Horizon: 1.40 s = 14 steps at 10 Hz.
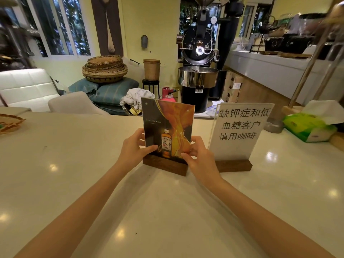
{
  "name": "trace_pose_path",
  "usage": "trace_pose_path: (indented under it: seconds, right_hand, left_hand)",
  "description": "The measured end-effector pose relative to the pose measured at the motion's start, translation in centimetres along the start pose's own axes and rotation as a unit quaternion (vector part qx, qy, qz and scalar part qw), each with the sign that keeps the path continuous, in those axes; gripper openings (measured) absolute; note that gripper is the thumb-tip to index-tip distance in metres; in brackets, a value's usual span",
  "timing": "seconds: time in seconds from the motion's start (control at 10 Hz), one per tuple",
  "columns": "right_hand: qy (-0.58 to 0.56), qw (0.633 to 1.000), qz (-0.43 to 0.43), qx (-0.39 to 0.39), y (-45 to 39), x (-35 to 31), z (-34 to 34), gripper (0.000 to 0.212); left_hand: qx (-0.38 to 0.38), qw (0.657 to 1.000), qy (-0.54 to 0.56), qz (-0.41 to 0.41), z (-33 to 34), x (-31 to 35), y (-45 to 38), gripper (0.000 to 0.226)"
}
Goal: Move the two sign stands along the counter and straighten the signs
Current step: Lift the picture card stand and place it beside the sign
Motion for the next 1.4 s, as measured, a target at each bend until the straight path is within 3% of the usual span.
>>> trace_pose_path:
  seconds: [0.1, 0.3, 0.4, 0.5, 0.6, 0.7, 0.8, 0.9, 1.1, 1.4]
  right_hand:
    - [0.003, 1.0, 0.004, -0.003, 0.1, -0.2, -0.1, 0.036]
    - [0.021, 0.992, 0.044, -0.113, 0.8, 0.1, -1.1, 0.039]
    - [0.024, 0.99, 0.059, -0.124, 1.9, 0.8, -3.5, 0.031]
    - [-0.01, 0.985, 0.124, -0.124, 3.3, 3.0, -6.7, 0.008]
    - [-0.037, 0.98, 0.179, -0.079, 4.2, 5.4, -10.8, 0.006]
    - [-0.044, 0.973, 0.227, 0.004, 4.1, 7.5, -14.4, 0.024]
    - [-0.032, 0.964, 0.263, 0.023, 3.4, 8.5, -15.8, 0.055]
    - [-0.082, 0.966, 0.245, -0.016, 2.4, 8.0, -15.3, 0.063]
    - [-0.117, 0.971, 0.209, -0.02, 1.7, 7.2, -15.2, 0.051]
    - [-0.051, 0.973, 0.224, -0.023, 2.5, 7.8, -18.2, 0.051]
  left_hand:
    - [0.008, 1.0, 0.011, -0.003, 0.2, 0.1, 0.4, 0.053]
    - [0.029, 0.999, 0.037, -0.002, 1.1, 0.6, 1.2, 0.078]
    - [0.047, 0.998, 0.038, -0.002, 1.2, 1.0, 1.5, 0.086]
    - [0.053, 0.998, 0.033, 0.006, 1.4, 1.2, 1.8, 0.091]
    - [0.062, 0.998, 0.027, 0.004, 1.6, 1.4, 2.0, 0.091]
    - [0.075, 0.997, 0.027, 0.012, 1.8, 1.9, 2.0, 0.09]
    - [0.087, 0.996, 0.026, 0.021, 2.0, 2.2, 2.0, 0.087]
    - [0.09, 0.996, 0.021, 0.02, 2.0, 2.1, 1.9, 0.086]
    - [0.087, 0.996, 0.009, 0.022, 2.0, 2.1, 1.6, 0.087]
    - [0.031, 0.997, 0.015, 0.062, 5.2, 4.2, -0.9, 0.087]
Point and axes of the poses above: each hand's wrist, its own y-axis away from the middle knuckle, its own z-axis out of the palm, x = y × z, the point moved 5 cm from there along -y, towards the middle knuckle, and after that the axes turned 6 degrees about -x, right-handed, at the moved point
